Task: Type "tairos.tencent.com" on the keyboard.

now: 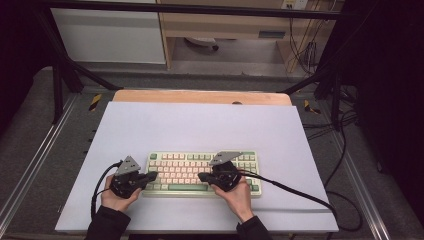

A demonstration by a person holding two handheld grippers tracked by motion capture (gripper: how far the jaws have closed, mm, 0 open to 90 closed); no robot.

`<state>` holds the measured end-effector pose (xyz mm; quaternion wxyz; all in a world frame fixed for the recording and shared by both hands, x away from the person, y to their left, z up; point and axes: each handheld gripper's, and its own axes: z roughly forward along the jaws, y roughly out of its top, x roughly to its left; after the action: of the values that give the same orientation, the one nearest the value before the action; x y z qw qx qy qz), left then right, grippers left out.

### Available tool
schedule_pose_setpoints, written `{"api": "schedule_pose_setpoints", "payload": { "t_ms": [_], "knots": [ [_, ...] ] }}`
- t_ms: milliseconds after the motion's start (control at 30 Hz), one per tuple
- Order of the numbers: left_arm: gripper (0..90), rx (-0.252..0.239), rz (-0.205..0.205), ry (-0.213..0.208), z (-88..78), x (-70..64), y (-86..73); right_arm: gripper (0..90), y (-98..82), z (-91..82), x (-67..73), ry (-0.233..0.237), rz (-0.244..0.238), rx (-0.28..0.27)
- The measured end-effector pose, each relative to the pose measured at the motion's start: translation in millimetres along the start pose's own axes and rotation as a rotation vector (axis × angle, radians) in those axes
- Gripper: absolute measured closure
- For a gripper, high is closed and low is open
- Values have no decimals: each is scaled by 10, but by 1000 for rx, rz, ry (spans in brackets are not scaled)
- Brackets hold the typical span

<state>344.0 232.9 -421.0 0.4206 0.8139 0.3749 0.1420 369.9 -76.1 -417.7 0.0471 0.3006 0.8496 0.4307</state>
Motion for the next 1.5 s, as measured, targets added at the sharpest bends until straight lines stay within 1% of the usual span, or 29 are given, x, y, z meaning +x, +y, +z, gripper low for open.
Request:
{"api": "schedule_pose_setpoints", "payload": {
  "t_ms": [200,267,400,433,600,667,733,800,833,900,1067,1300,1433,1500],
  "knots": [
    [900,0,3,-1,-6,0,3,900,26,122,45,14,-5,6],
    [900,-1,3,0,-8,1,3,900,31,153,52,12,-12,13],
    [900,-1,3,0,-8,2,3,900,25,210,75,14,-9,24],
    [900,-1,3,1,-9,1,3,900,18,218,70,15,-16,28],
    [900,-1,4,0,-8,-1,3,900,3,242,76,14,-19,26],
    [900,-1,4,0,-7,-2,3,900,-8,255,76,10,-22,38],
    [900,-2,4,0,-8,-2,4,900,-15,259,78,8,-30,32],
    [900,-2,4,0,-9,-1,4,900,-14,258,79,12,-28,31],
    [900,-3,4,0,-11,-1,4,900,-13,255,80,10,-31,31],
    [900,-5,3,1,-13,1,5,900,-6,237,87,8,-23,26],
    [900,-5,6,1,-15,0,6,900,44,149,74,1,-29,7],
    [900,-8,7,0,-21,-2,9,900,91,32,40,-26,-43,12],
    [900,-8,8,-1,-21,-6,10,900,83,-28,14,-32,-40,11],
    [900,-8,8,-2,-19,-6,10,900,68,-64,-5,-39,-30,9]
  ]
}}
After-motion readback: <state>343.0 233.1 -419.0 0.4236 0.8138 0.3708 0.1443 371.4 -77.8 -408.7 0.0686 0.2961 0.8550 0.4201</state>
